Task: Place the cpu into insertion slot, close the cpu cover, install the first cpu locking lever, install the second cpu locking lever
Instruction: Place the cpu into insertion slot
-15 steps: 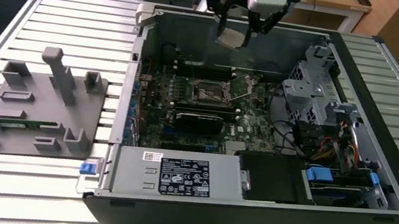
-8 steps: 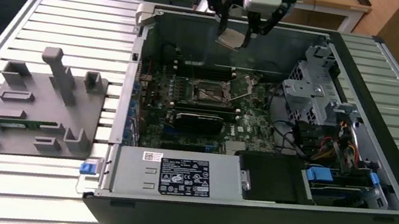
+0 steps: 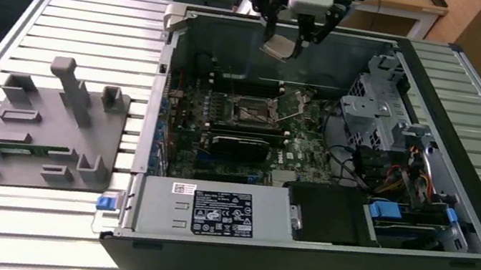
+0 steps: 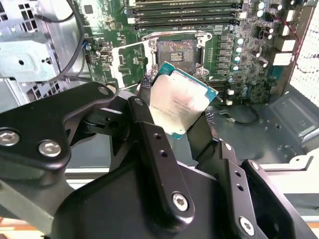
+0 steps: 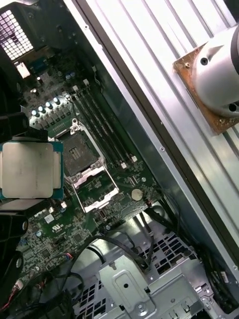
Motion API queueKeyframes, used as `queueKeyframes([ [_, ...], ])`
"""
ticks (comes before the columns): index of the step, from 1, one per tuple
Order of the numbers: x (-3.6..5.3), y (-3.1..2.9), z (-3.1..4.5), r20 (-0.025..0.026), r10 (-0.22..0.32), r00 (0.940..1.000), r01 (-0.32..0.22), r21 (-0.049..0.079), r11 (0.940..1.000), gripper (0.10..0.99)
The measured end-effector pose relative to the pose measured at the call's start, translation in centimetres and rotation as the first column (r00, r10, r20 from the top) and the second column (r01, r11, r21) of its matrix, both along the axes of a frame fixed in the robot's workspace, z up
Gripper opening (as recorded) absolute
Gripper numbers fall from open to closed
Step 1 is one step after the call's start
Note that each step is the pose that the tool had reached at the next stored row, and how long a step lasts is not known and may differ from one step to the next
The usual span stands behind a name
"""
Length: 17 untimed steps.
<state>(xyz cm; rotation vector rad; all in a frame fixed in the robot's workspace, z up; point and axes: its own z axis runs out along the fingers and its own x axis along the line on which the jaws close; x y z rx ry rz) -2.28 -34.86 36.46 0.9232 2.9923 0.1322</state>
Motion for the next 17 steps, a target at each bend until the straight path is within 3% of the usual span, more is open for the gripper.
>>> queueKeyframes([
  [8, 0.0, 0.0, -0.06, 0.0, -0.076, 0.9971, 0.076, 0.0, 0.9971, 0.541],
  [17, 0.0, 0.0, -0.13, 0.0, -0.155, 0.9879, 0.155, 0.0, 0.9879, 0.541],
])
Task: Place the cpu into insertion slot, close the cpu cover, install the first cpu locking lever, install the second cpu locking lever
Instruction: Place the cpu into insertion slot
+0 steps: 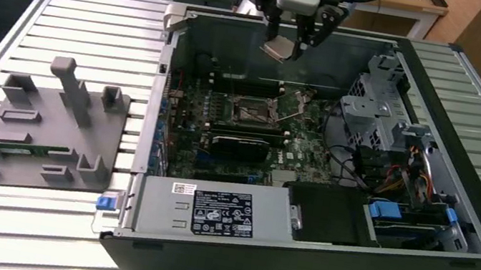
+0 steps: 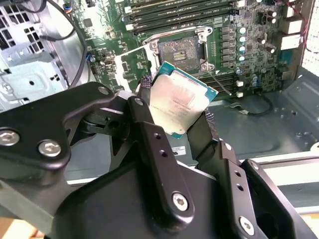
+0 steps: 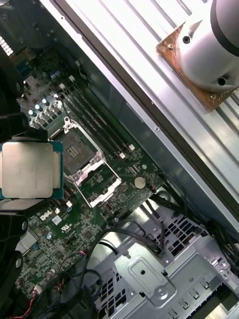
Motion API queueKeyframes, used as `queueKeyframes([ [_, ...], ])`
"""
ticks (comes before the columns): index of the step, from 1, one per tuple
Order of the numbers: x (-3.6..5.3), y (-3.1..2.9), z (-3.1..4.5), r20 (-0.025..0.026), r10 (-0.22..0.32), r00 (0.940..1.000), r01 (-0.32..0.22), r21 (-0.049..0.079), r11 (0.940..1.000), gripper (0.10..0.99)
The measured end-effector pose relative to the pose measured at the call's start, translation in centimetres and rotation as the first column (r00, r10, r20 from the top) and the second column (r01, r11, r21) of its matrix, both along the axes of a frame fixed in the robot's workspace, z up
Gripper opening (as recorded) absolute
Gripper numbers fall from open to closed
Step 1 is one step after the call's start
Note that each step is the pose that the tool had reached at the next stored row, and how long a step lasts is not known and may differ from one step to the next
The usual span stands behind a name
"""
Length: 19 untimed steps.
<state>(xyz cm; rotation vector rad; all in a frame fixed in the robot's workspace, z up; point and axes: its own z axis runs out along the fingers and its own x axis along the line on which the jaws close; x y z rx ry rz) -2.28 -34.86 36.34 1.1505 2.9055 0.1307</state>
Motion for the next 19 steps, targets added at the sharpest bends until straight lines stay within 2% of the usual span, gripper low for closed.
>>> queueKeyframes([
  [7, 0.0, 0.0, -0.03, 0.0, -0.06, 0.9982, 0.06, 0.0, 0.9982, 0.541],
  [12, -0.01, 0.0, -0.07, 0.0, -0.116, 0.9932, 0.116, 0.0, 0.9932, 0.541],
  [19, -0.01, 0.0, -0.14, 0.0001, -0.228, 0.9737, 0.228, -0.001, 0.9737, 0.541],
])
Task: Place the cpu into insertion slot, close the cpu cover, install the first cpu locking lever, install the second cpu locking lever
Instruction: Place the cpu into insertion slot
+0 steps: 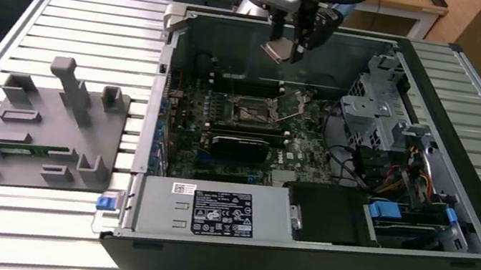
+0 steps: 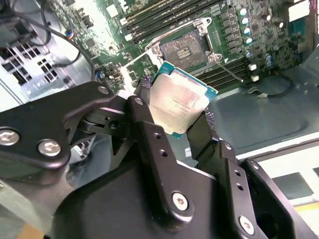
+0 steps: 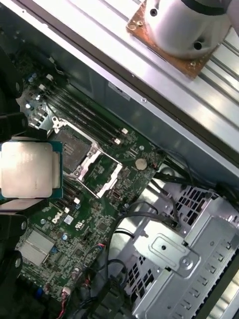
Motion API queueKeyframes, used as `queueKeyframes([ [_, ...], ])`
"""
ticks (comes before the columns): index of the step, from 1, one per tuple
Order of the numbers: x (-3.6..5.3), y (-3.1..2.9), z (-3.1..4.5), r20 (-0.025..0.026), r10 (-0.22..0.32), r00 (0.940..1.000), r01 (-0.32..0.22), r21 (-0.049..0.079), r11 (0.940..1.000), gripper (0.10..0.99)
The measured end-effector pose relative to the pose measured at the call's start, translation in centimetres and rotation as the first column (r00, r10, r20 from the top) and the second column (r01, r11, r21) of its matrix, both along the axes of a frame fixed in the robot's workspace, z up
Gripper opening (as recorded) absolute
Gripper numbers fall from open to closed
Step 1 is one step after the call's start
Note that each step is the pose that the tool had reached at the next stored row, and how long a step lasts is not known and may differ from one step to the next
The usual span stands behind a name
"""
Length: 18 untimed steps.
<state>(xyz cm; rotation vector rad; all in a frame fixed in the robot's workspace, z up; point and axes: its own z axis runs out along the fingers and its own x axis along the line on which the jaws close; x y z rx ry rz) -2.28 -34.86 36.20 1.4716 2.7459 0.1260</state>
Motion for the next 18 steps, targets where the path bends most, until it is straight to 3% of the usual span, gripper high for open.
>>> queueKeyframes([
  [4, 0.0, 0.0, -0.05, 0.0, -0.069, 0.9976, 0.069, -0.001, 0.9976, 0.541],
  [8, 0.0, 0.0, -0.11, 0.0, -0.137, 0.9906, 0.137, -0.001, 0.9906, 0.541],
  [12, 0.0, 0.0, -0.18, 0.0001, -0.204, 0.9791, 0.204, -0.001, 0.9791, 0.541],
  [18, 0.0, 0.0, -0.36, 0.0004, -0.29, 0.957, 0.29, -0.002, 0.957, 0.541],
])
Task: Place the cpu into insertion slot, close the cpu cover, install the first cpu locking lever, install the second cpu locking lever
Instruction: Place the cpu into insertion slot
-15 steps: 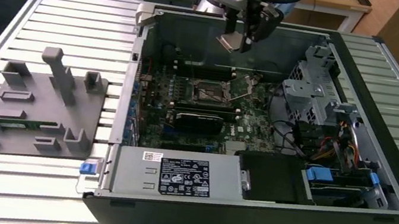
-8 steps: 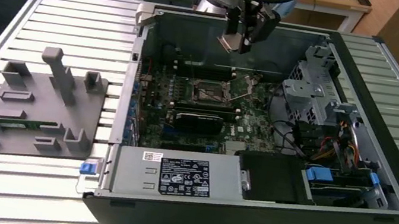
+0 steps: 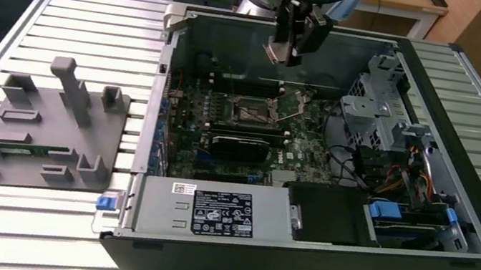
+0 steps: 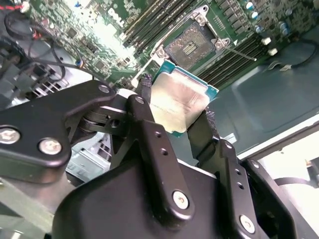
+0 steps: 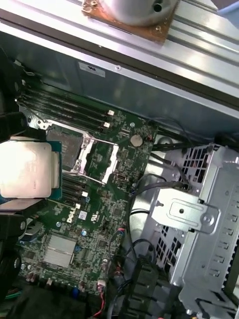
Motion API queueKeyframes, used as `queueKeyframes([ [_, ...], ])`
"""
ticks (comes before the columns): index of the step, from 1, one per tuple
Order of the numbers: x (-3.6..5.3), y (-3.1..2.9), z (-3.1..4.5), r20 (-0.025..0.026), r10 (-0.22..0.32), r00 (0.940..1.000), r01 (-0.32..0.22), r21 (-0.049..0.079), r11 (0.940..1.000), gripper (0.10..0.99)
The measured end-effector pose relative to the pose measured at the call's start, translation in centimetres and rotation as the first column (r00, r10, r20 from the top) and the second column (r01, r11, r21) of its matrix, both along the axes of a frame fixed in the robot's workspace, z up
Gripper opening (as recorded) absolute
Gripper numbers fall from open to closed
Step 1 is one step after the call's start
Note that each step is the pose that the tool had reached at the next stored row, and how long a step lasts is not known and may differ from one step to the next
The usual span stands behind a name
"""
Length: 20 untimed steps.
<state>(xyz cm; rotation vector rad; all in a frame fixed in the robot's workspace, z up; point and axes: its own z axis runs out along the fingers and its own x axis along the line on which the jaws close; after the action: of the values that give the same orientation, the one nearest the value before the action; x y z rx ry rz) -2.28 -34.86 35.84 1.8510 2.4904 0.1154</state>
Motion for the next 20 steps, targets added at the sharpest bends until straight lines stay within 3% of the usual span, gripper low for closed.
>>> queueKeyframes([
  [7, 0.0, 0.01, -0.23, -0.0001, -0.079, 0.9969, 0.079, -0.001, 0.9969, 0.541],
  [16, 0.0, 0.0, -0.9, -0.0006, -0.191, 0.9817, 0.191, -0.003, 0.9817, 0.541],
  [20, 0.0, 0.01, -1.2, -0.0012, -0.198, 0.9803, 0.198, -0.008, 0.9803, 0.541],
])
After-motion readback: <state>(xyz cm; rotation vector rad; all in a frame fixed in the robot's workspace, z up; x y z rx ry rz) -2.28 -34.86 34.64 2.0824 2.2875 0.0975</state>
